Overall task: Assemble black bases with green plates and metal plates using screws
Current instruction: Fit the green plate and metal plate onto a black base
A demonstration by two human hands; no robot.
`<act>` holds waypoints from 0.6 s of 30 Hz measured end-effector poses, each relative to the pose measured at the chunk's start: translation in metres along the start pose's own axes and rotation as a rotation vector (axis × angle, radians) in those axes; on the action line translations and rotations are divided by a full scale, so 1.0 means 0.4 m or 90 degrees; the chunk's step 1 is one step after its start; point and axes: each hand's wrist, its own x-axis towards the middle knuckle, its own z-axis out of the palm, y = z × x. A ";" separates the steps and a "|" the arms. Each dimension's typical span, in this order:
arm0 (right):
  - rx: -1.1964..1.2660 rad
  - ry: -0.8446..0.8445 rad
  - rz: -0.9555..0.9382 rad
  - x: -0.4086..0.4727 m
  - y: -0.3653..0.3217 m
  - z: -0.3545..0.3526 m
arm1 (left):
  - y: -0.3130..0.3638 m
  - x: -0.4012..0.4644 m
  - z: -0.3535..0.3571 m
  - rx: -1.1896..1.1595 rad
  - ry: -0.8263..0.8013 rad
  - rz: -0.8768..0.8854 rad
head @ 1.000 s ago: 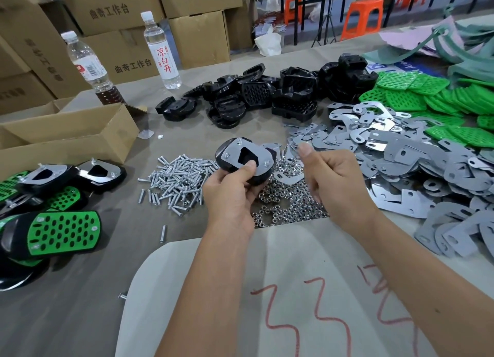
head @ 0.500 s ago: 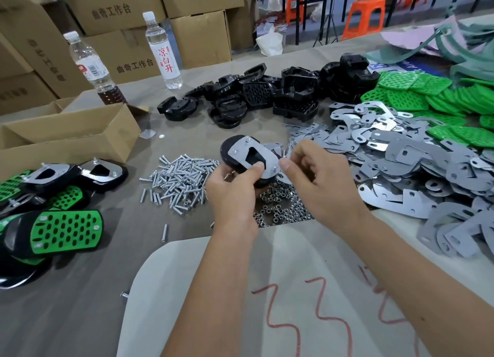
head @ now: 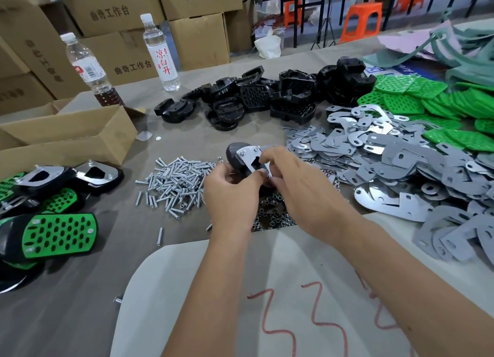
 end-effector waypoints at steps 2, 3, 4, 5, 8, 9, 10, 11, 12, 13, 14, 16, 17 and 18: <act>-0.023 0.006 -0.005 0.003 -0.003 0.003 | 0.001 -0.003 0.001 -0.009 -0.008 -0.012; -0.039 0.008 -0.001 0.005 -0.004 0.005 | 0.002 -0.006 0.000 -0.010 -0.012 -0.015; -0.058 0.012 0.004 0.006 -0.005 0.007 | 0.002 -0.008 0.001 -0.011 -0.013 -0.017; -0.079 0.018 0.007 0.006 -0.006 0.008 | 0.004 -0.010 0.002 -0.018 -0.012 -0.018; -0.124 0.022 0.015 0.005 -0.014 0.006 | 0.008 -0.012 0.003 -0.022 0.004 -0.018; -0.134 0.025 0.017 0.006 -0.016 0.005 | 0.009 -0.012 0.004 -0.014 0.007 -0.015; -0.149 0.027 0.022 0.008 -0.019 0.004 | 0.009 -0.012 0.006 -0.008 0.008 -0.012; -0.168 0.027 0.030 0.008 -0.023 0.004 | 0.008 -0.012 0.006 -0.002 0.009 -0.011; -0.188 0.021 0.037 0.007 -0.025 0.005 | 0.006 -0.011 0.006 0.004 0.012 -0.010; -0.204 0.012 0.043 0.005 -0.026 0.005 | 0.004 -0.009 0.005 0.008 0.017 -0.009; -0.210 0.003 0.046 0.002 -0.027 0.004 | 0.003 -0.009 0.005 0.008 0.024 -0.008; -0.191 -0.012 0.046 -0.005 -0.026 0.001 | 0.000 -0.005 0.001 0.008 0.040 -0.003; -0.179 -0.019 0.042 -0.007 -0.024 -0.001 | 0.000 -0.002 -0.001 0.014 0.044 0.001; -0.170 -0.024 0.037 -0.007 -0.024 -0.001 | 0.001 0.000 -0.003 0.020 0.043 0.004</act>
